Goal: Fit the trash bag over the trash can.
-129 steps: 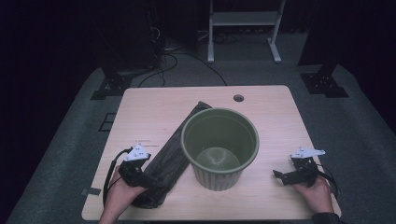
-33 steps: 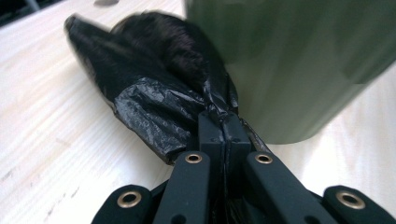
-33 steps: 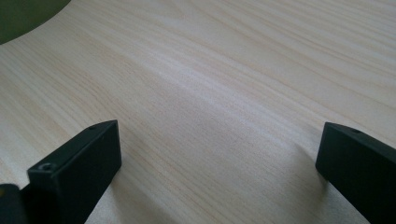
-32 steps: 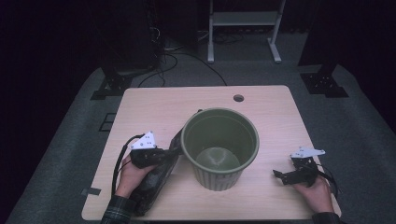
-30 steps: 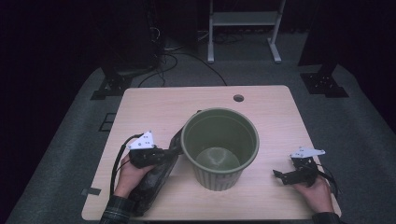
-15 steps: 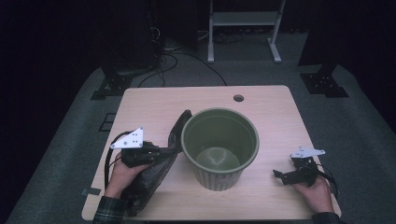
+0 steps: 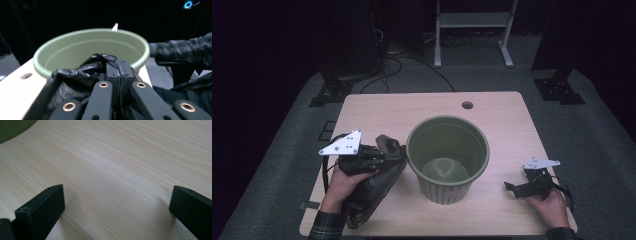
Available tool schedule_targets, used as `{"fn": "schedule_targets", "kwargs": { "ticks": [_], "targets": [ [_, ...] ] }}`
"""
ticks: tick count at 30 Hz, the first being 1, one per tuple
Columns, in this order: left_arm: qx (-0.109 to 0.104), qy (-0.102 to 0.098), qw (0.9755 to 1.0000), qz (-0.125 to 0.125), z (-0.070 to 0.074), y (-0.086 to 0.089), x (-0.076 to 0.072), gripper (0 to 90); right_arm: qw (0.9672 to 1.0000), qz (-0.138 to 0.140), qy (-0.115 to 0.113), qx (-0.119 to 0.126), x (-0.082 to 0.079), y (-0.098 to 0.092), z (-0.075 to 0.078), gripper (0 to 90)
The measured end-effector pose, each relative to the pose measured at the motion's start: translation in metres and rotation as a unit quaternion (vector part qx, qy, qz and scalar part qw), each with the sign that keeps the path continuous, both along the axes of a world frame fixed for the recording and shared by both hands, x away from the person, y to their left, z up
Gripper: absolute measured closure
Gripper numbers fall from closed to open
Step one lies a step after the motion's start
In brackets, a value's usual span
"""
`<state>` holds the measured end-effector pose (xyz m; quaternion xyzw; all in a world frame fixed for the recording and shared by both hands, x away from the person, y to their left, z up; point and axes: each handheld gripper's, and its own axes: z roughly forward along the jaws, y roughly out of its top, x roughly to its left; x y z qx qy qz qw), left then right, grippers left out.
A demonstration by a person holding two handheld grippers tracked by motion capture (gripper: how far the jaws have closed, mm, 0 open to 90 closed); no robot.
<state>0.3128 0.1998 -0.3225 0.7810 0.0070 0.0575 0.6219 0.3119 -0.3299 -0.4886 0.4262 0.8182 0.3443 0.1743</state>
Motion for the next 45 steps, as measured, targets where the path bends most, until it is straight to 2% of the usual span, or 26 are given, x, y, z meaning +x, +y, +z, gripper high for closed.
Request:
{"fn": "schedule_targets", "kwargs": {
  "ticks": [4,8,12,16,23,36,39,45],
  "targets": [
    [-0.025,-0.008,0.9994,-0.023,0.011,-0.008,-0.001,89.0,1.0,0.0,0.0,0.0,0.0,0.0,0.0,0.0],
    [-0.033,-0.015,0.9985,-0.04,0.023,-0.019,0.002,89.0,1.0,0.0,0.0,0.0,0.0,0.0,0.0,0.0],
    [-0.04,-0.015,0.9973,-0.059,0.033,-0.031,0.008,89.0,1.0,0.0,0.0,0.0,0.0,0.0,0.0,0.0],
    [-0.038,-0.017,0.9962,-0.077,0.043,-0.046,0.013,89.0,1.0,-0.001,0.001,0.0,0.0,0.0,0.0,0.0],
    [-0.037,-0.021,0.9921,-0.118,0.059,-0.077,0.018,89.0,1.0,0.0,0.001,0.0,0.0,0.0,0.0,0.0],
    [-0.035,-0.028,0.9853,-0.165,0.082,-0.124,0.025,89.0,1.0,0.0,0.001,0.0,0.001,0.0,0.0,0.0],
    [-0.036,-0.026,0.9839,-0.173,0.086,-0.132,0.027,89.0,1.0,0.0,0.001,0.0,0.001,0.0,0.0,0.0],
    [-0.05,-0.021,0.9793,-0.195,0.093,-0.147,0.029,89.0,1.0,0.001,0.001,0.0,0.001,0.0,0.0,0.0]
  ]
}}
